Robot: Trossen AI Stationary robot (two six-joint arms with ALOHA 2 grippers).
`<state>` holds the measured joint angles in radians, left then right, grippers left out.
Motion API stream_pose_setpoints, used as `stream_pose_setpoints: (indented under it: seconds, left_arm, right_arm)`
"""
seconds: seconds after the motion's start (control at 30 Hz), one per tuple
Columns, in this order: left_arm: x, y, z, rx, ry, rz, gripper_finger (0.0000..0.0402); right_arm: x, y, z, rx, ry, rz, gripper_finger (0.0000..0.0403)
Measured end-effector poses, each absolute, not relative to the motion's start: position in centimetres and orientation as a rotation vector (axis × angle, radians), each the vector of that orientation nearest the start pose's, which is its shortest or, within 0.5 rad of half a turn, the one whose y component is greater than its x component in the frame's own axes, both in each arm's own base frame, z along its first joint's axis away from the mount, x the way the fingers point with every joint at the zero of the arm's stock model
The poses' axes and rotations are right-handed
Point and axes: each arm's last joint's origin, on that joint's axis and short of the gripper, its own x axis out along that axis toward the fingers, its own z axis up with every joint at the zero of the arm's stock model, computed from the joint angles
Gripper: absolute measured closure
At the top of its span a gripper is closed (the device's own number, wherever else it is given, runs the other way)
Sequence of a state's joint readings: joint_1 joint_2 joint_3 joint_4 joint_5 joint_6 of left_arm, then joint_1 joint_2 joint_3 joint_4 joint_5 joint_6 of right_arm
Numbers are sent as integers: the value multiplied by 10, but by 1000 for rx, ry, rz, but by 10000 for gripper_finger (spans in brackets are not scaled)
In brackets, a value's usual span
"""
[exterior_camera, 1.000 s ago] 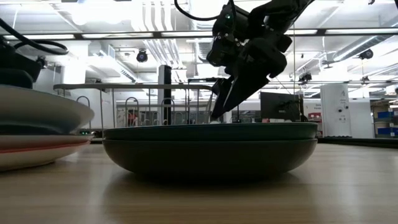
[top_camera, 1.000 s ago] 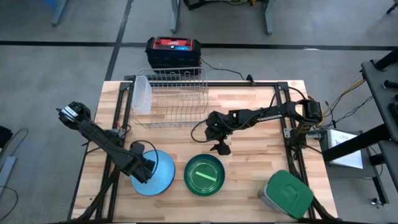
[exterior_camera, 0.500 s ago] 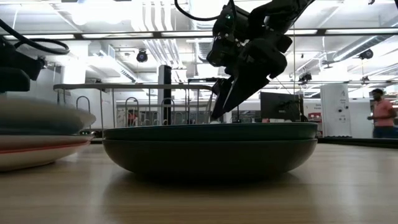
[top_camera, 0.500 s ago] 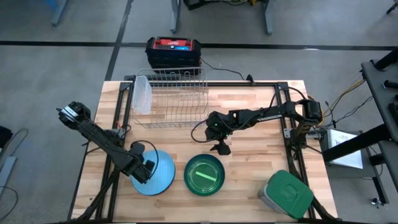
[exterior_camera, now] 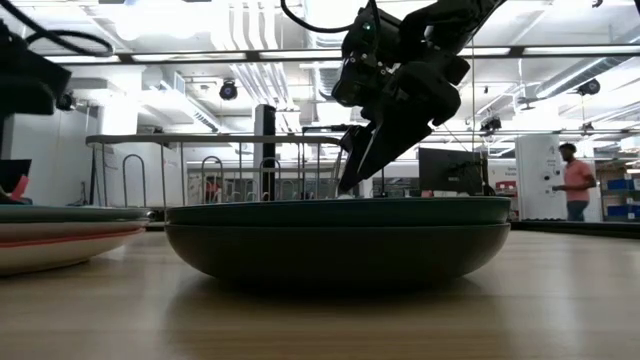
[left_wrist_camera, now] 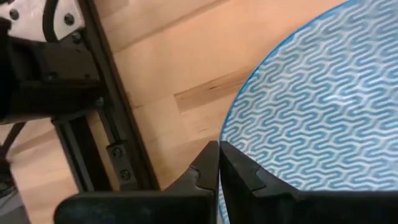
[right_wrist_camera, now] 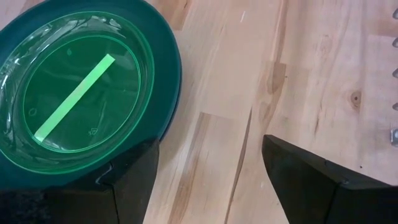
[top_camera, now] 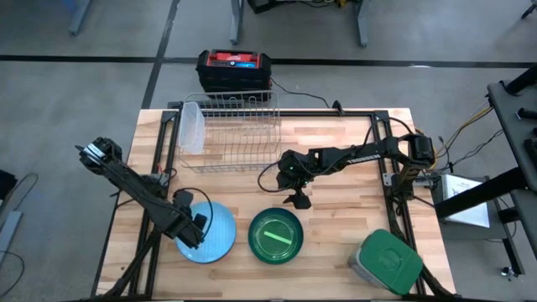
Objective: Sort dishes
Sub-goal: Put the light blue patterned plate into the dish rack
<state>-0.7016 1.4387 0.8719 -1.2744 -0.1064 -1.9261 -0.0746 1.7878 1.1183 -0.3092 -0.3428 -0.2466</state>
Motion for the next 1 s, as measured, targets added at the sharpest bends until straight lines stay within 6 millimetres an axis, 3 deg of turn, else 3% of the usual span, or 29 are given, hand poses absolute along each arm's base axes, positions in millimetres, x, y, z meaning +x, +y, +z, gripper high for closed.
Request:
stream_pose_setpoints:
  seconds: [0.27,0.53,0.77,1.0]
  left_arm:
    - [148,-126,191,-819,1363,1265,361]
    - [136,-122,193,-839,1283,1174,311]
    - [124,-115,176,-957,1147,1012,306]
    - [115,-108,160,-1002,1179,1026,306]
  right_arm:
    - [359,-17,177,-23,921,362,125]
    - [359,-17,178,-20,919,367,131]
    - [359,-15,178,-28,919,374,135]
    - [359,-15,177,-28,919,374,124]
